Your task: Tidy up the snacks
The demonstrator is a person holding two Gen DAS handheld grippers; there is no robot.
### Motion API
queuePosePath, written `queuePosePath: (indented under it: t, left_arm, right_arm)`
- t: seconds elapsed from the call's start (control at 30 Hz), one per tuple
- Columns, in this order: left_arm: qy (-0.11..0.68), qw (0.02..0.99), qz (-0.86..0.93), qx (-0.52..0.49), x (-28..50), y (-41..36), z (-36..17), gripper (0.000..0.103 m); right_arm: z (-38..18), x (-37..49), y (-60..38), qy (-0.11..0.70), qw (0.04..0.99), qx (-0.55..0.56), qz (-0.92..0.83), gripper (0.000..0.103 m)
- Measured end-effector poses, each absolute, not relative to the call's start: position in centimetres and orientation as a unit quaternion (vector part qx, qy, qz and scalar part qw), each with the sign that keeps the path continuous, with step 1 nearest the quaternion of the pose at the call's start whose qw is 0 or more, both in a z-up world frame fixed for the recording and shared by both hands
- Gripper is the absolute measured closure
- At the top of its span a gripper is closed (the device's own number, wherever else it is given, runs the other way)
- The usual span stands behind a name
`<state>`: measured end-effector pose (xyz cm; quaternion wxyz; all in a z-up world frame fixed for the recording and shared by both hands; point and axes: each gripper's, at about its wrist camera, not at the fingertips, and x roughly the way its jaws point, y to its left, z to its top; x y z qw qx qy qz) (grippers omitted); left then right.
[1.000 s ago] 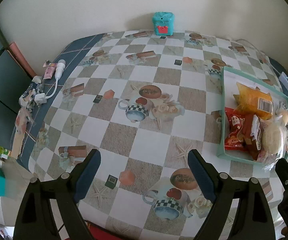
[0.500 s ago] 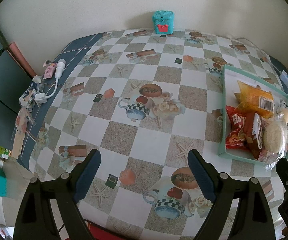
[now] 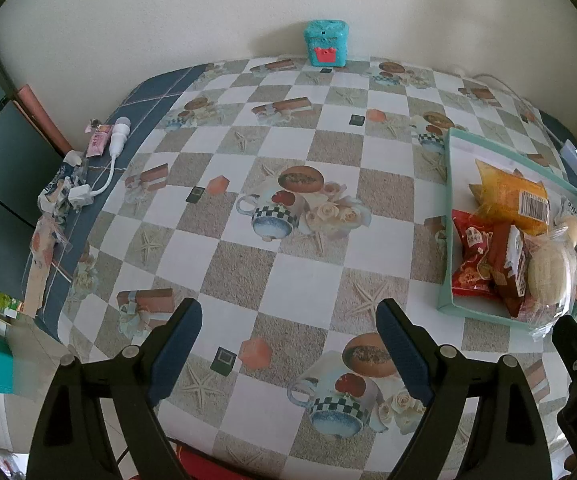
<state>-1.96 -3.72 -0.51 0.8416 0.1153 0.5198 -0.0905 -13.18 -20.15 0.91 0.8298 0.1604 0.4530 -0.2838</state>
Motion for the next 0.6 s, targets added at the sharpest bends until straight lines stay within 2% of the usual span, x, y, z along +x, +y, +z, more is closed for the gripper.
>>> queuePosePath:
  t: [0.6]
  left_arm:
    - [0.522,0.84,-0.1,0.113,-2.02,-3.5,-0.62,0.014]
  right_arm:
    - [0.77,-13.15,-19.73,0.456,0.83,0.158,-0.281,0.0]
